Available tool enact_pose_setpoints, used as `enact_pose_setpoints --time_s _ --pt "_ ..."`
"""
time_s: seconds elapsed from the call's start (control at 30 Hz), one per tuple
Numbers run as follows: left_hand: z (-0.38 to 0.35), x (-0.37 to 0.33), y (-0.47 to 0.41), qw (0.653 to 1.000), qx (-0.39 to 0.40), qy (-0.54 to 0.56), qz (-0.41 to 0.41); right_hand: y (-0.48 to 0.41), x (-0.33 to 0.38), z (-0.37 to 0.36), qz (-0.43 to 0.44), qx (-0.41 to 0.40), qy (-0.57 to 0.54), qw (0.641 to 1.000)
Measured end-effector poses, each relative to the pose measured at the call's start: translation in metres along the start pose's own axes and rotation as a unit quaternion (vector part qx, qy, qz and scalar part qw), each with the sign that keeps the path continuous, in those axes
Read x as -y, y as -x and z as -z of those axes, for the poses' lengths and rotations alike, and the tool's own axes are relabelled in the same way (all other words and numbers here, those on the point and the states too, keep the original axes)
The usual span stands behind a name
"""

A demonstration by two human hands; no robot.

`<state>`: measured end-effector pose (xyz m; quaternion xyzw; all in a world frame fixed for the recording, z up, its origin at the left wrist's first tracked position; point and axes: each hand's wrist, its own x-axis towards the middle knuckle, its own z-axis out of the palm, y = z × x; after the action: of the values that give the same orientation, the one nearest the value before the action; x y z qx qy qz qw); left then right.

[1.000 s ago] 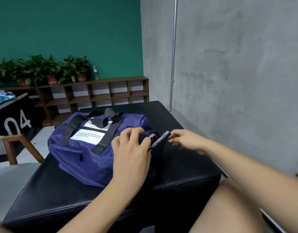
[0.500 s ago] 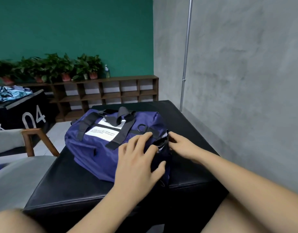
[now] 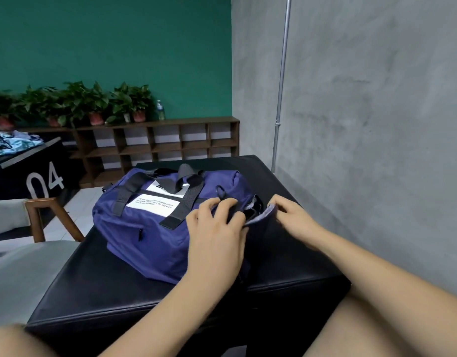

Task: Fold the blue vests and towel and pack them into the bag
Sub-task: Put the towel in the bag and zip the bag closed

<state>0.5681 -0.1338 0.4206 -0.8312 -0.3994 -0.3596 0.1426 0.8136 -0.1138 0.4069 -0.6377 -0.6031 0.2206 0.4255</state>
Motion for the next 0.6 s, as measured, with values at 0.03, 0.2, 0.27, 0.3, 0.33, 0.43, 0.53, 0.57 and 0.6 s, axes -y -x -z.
enact_pose_setpoints --time_s 0.03,0.2,0.27,0.3,0.33,0.43,0.53,0.57,0.6 --pt "0.002 0.006 -0.002 1.0 -0.004 0.01 0.011 0.002 0.001 0.001 -0.003 -0.005 -0.01 1.0" --pt "0.03 0.039 0.002 0.994 -0.038 0.08 0.059 0.025 0.027 -0.002 0.037 0.029 -0.035 0.998" --pt "0.047 0.053 0.009 0.993 -0.05 0.078 0.078 0.036 0.043 -0.01 0.071 0.055 -0.026 0.996" --pt "0.055 0.06 0.012 0.992 -0.054 0.075 0.086 0.04 0.051 -0.016 0.092 0.064 -0.014 0.994" --pt "0.062 0.068 0.016 0.991 -0.056 0.073 0.095 0.044 0.059 -0.023 0.111 0.068 0.001 0.991" --pt "0.076 0.084 0.027 0.992 -0.041 0.046 0.107 0.047 0.072 -0.041 0.134 0.059 0.039 0.988" --pt "0.078 0.087 0.037 0.994 -0.011 0.012 0.105 0.044 0.072 -0.056 0.117 0.045 0.042 0.991" --pt "0.076 0.084 0.041 0.995 -0.007 -0.005 0.096 0.043 0.072 -0.06 0.112 0.042 0.039 0.992" --pt "0.074 0.081 0.043 0.996 -0.006 -0.02 0.084 0.042 0.071 -0.063 0.11 0.039 0.037 0.992"
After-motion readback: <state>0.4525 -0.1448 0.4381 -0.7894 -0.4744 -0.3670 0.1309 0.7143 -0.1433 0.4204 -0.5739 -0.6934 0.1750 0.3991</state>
